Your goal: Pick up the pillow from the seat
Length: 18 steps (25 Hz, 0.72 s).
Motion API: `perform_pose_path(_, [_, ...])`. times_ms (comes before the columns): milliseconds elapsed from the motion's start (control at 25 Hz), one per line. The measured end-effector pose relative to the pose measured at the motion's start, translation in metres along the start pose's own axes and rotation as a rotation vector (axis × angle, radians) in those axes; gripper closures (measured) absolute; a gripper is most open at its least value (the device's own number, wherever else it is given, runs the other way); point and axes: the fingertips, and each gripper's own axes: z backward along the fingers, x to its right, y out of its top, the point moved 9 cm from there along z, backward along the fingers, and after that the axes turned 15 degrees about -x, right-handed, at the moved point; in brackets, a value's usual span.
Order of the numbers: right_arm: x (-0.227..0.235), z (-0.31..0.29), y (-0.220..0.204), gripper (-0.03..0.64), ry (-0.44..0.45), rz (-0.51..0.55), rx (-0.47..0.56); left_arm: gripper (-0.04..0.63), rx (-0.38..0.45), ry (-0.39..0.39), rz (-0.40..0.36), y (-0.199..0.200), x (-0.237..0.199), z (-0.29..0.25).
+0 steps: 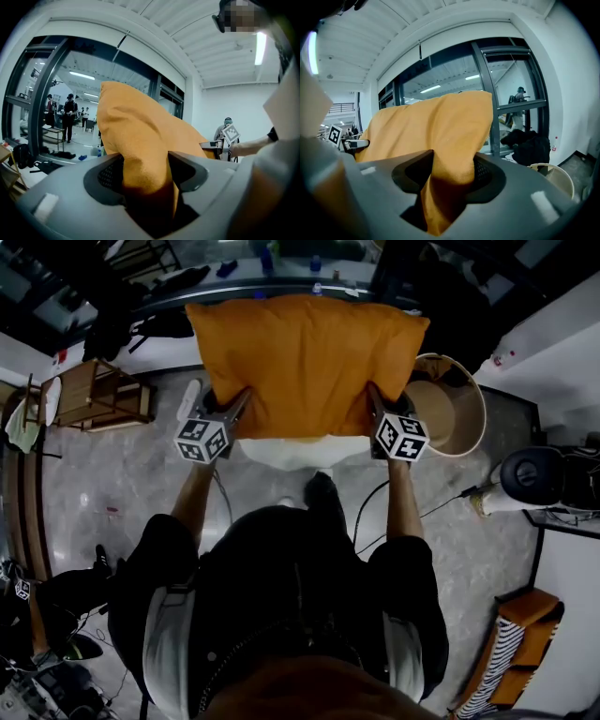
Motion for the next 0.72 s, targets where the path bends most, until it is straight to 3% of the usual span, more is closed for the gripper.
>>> perform_pose_path(720, [-0.037,0.010,0.005,0.422,-0.035,0.043,0.001,0.307,0.034,-0.004,0.007,-0.003,-0.013,0.034])
